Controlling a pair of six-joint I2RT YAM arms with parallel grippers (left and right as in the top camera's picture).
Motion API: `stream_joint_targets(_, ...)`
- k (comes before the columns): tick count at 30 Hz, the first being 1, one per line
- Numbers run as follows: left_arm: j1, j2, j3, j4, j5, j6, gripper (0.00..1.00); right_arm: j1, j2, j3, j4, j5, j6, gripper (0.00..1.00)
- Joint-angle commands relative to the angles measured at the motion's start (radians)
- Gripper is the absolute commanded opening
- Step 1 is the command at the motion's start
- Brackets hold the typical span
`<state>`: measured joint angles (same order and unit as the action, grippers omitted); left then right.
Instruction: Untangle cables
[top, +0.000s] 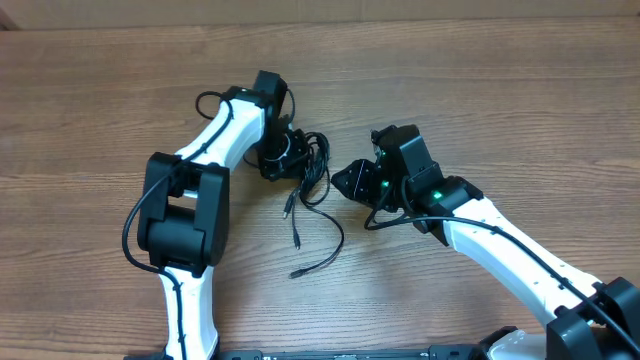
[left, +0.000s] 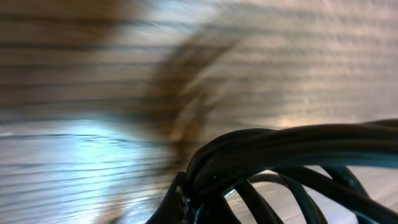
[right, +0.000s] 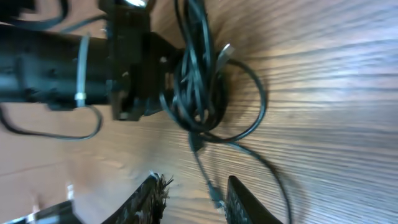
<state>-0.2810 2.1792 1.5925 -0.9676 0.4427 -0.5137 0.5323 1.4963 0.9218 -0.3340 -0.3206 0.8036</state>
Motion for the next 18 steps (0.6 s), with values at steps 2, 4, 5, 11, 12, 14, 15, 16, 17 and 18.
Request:
stream_joint_targets(2,-0.032,0.011,0.027,-0.050,-0.017,0.227,0.04,0.011,0.004,0.005,-0.011,0.131,-0.021,0.31)
stream_joint_targets(4,-0.027,0.011,0.053,-0.105,-0.055,0.224,0.04,0.006,0.004,0.005,-0.026,0.137,-0.021,0.31)
stream_joint_targets(5,-0.024,0.010,0.076,-0.143,-0.080,0.222,0.04,0.003,0.004,0.005,-0.034,0.137,-0.021,0.31)
stream_joint_targets(11,-0.037,0.010,0.232,-0.351,-0.243,0.222,0.24,-0.017,0.004,0.005,-0.086,0.135,-0.020,0.32)
stream_joint_targets(12,-0.048,0.010,0.252,-0.379,-0.274,0.222,0.40,-0.017,0.004,0.005,-0.100,0.135,-0.020,0.32)
stream_joint_targets(14,-0.065,0.010,0.262,-0.393,-0.312,0.221,0.57,-0.017,0.004,0.005,-0.109,0.118,-0.021,0.33)
stream_joint_targets(15,-0.074,0.010,0.262,-0.394,-0.333,0.218,0.63,-0.017,0.004,0.005,-0.110,0.104,-0.021,0.33)
stream_joint_targets(16,-0.082,0.011,0.262,-0.395,-0.352,0.218,0.85,-0.017,0.004,0.005,-0.110,0.086,-0.021,0.33)
stream_joint_targets(17,-0.089,0.011,0.262,-0.397,-0.375,0.218,0.88,-0.017,0.004,0.004,-0.110,0.073,-0.021,0.33)
stream_joint_targets(18,-0.095,0.011,0.262,-0.397,-0.397,0.218,0.88,-0.017,0.004,0.004,-0.111,0.066,-0.021,0.33)
